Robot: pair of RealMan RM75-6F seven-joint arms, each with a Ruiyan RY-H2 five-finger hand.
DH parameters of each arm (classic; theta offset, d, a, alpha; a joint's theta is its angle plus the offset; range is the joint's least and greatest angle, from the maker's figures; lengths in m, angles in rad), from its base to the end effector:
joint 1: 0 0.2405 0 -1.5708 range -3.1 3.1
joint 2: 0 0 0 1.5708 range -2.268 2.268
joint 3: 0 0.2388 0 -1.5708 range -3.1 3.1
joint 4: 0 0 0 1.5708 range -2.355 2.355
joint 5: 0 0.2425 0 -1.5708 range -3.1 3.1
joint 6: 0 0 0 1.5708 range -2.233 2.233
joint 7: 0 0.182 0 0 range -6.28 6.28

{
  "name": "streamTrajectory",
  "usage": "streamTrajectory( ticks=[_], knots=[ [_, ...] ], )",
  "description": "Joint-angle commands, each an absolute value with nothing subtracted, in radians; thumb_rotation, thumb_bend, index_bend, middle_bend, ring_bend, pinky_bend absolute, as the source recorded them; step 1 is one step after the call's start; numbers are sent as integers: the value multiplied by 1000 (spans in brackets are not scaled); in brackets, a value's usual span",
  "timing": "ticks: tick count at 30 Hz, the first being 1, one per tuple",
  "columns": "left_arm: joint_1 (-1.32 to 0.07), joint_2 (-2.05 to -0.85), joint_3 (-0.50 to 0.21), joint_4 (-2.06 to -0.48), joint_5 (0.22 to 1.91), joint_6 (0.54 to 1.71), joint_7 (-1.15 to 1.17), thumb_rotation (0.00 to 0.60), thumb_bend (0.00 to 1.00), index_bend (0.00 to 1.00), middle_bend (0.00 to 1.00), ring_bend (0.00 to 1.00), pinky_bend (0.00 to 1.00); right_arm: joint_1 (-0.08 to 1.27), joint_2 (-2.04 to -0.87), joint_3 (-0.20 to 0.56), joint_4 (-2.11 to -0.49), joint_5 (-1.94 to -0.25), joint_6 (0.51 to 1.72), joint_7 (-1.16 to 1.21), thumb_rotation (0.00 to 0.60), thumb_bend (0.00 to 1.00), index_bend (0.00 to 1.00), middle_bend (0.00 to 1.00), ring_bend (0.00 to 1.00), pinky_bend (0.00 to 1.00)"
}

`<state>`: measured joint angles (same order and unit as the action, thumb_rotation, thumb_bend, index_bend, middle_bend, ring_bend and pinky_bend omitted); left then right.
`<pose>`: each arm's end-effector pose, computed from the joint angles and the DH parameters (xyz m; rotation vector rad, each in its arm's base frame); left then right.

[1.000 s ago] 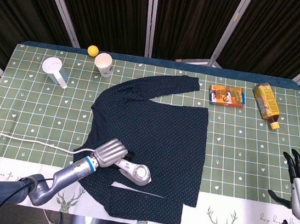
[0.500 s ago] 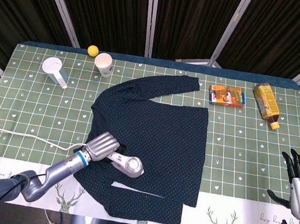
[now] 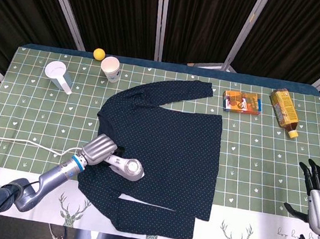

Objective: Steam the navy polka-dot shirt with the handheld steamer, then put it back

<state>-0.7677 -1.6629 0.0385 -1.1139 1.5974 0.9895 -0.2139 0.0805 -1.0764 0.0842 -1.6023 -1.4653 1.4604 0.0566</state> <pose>-0.1586 0.3478 -0.1084 -2.1891 -0.9059 -1.0360 -0.3196 -0.2278 0.1415 1.3392 -0.9149 0.9033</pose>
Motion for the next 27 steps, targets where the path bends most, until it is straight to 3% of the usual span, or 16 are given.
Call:
streamTrajectory(
  ticks=[1, 18, 27],
  knots=[
    [-763, -1659, 42, -1106, 1598, 993, -221, 600, 662, 1000, 847, 763, 997, 81, -1077, 84, -1603, -1466, 1460, 55, 600, 0, 0, 0, 0, 0],
    [-736, -1632, 43, -1058, 1594, 1022, -284, 600, 663, 1000, 847, 763, 997, 80, -1080, 81, -1606, -1471, 1463, 44, 600, 0, 0, 0, 0, 0],
    [-727, -1585, -1, -1068, 1562, 1055, -332, 600, 664, 1000, 847, 763, 997, 81, -1080, 80, -1605, -1472, 1462, 44, 600, 0, 0, 0, 0, 0]
  ],
)
